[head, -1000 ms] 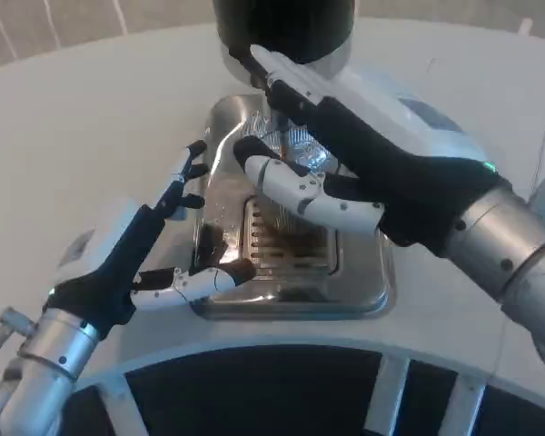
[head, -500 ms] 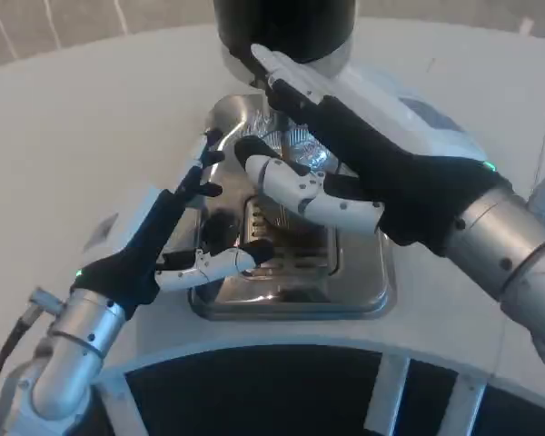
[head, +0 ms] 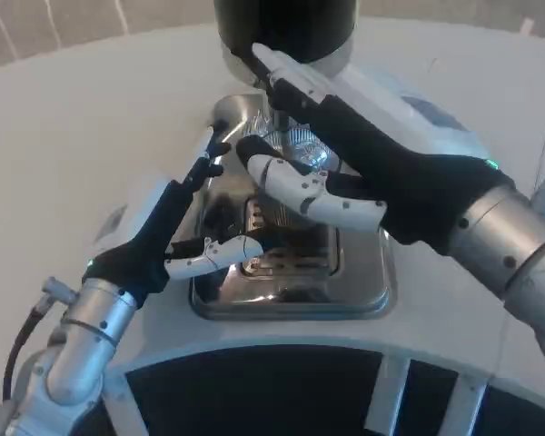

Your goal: Grasp the cup under the faucet to collect the drink, then remove the cup.

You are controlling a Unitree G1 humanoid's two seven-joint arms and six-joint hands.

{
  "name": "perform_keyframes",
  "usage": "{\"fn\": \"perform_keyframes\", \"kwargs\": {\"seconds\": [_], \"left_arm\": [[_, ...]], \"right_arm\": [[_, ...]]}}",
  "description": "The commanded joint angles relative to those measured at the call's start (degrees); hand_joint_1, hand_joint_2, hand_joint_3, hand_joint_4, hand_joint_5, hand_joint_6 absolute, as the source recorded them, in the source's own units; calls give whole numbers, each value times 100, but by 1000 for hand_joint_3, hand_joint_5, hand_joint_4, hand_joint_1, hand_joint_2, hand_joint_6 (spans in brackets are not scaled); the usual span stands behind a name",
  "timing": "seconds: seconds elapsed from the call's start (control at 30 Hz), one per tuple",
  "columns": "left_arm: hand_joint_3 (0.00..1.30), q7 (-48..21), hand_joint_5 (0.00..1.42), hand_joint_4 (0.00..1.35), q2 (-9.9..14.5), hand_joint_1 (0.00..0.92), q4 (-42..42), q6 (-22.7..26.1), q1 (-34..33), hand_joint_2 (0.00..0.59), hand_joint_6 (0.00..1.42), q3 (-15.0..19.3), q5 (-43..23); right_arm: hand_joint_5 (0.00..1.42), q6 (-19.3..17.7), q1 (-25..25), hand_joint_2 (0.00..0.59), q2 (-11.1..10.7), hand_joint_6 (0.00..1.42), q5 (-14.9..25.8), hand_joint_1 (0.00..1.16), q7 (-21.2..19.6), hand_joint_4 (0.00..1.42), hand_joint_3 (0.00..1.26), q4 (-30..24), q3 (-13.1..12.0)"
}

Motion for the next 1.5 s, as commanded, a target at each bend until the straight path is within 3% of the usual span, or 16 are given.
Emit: {"fn": "perform_keyframes", "kwargs": {"seconds": [0.03,0.13,0.43,0.67,0.83,0.97,1.1,1.23,1.33,1.5], "left_arm": [[0,0,162,58,-23,321,167,-152,-49,39,151,-15,-84],[0,8,158,59,-5,321,215,-201,-48,39,146,-15,-108],[0,-51,140,59,12,321,318,-316,-31,40,137,-7,-190],[0,-101,140,54,-4,321,346,-369,-44,40,136,-11,-217],[0,-157,139,50,-14,316,343,-395,-31,42,136,-16,-231],[0,-189,139,49,-10,313,334,-410,-17,43,135,-9,-236],[0,-195,139,40,-22,310,327,-442,-17,43,143,25,-277],[0,-198,148,25,-35,309,330,-458,-43,44,148,52,-323],[0,-220,149,24,-44,308,345,-451,-72,44,149,45,-372],[0,-329,150,23,-85,308,388,-446,-138,44,149,50,-482]], "right_arm": [[0,-102,91,511,45,0,125,133,261,0,0,15,148],[0,-135,184,510,111,0,89,137,116,0,0,-86,81],[0,-370,736,498,227,0,4,175,-387,0,1,-565,-432],[0,-647,1014,499,351,0,-262,186,-716,0,21,-933,-582],[0,-952,1314,508,429,0,-365,196,-927,0,34,-1099,-831],[0,-1106,1535,504,478,0,-418,216,-1004,0,45,-1232,-1009],[0,-1033,2041,517,364,0,-793,231,-846,0,47,-1597,-1179],[0,-1008,2815,524,287,0,-982,267,-639,0,54,-2039,-1574],[0,-1206,3239,524,378,0,-998,271,-520,0,58,-2135,-1969],[0,-1775,3870,525,637,0,-878,278,-132,0,62,-2138,-2910]]}}
